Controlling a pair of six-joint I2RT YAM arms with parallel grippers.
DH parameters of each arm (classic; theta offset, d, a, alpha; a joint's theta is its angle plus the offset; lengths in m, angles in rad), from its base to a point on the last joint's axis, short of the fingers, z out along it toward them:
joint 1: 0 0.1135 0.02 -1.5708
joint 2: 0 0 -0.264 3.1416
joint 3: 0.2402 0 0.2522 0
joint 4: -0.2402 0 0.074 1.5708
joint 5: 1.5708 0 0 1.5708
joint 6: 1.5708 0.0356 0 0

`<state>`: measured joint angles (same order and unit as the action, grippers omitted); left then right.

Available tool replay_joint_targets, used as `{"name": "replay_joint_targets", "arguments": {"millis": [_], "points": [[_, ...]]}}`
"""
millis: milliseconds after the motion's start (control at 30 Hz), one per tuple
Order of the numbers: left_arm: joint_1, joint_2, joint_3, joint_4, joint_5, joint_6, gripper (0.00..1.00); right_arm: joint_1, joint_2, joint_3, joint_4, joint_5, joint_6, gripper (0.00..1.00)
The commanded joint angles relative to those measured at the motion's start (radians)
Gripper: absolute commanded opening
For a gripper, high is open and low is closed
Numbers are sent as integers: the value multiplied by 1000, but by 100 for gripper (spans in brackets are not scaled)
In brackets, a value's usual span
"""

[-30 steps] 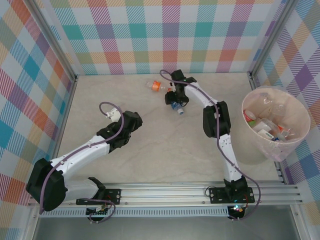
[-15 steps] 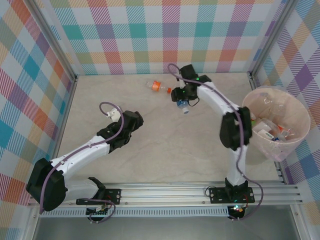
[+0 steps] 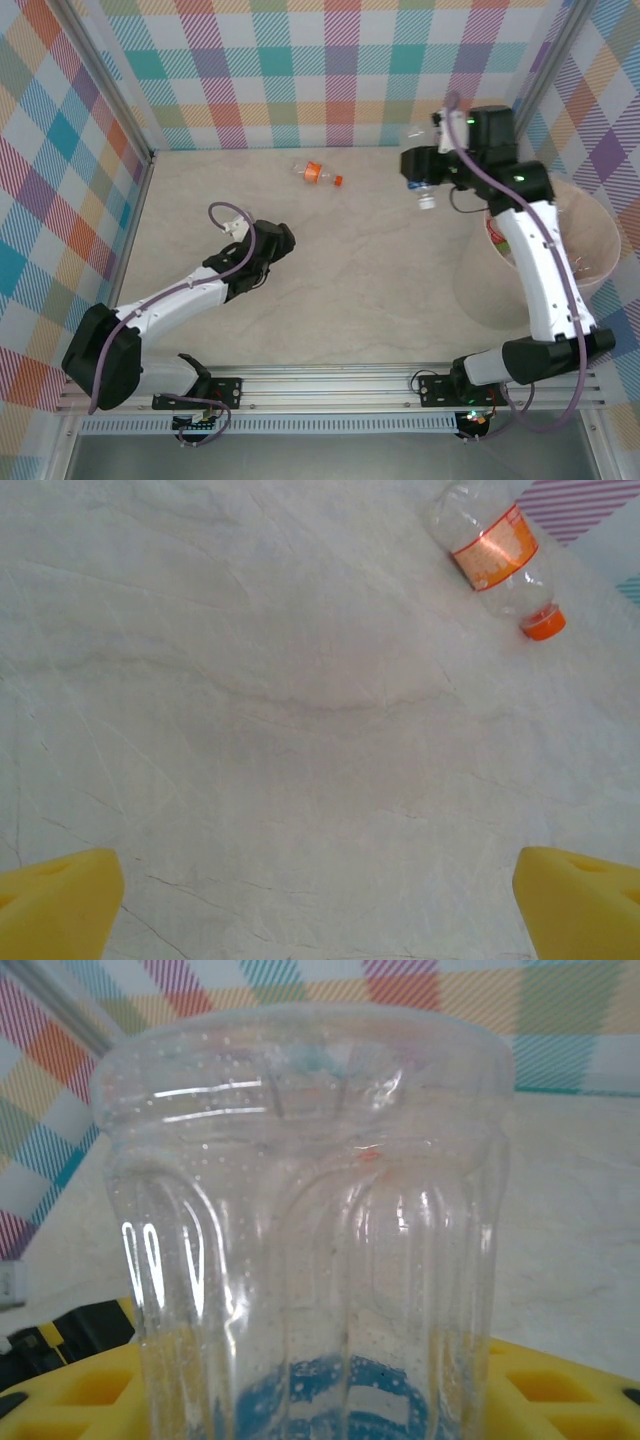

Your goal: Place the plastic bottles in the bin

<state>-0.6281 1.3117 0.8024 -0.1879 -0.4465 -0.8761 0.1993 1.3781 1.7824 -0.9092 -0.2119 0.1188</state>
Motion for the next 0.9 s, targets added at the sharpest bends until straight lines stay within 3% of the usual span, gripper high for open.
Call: {"name": "replay_joint_targets", "arguments": {"millis": [0,200,367,500,700,867], "points": [[9,25,38,28,30,-14,100,-134,-96,47,-87,-164,11,46],[10,62,70,28,52,-8,100,-411,-143,88,-191,-259,-35,46],[10,73,90,19,59,4,100,-571,-96,167,-309,-279,-84,47],[11,84,105,11,64,8,100,-594,-37,231,-417,-153,-110,47],[10,101,114,8,74,11,100,-596,-20,161,-431,31,-99,51],[10,111,120,15,80,16,100,-595,-22,93,-441,132,-77,74]]}}
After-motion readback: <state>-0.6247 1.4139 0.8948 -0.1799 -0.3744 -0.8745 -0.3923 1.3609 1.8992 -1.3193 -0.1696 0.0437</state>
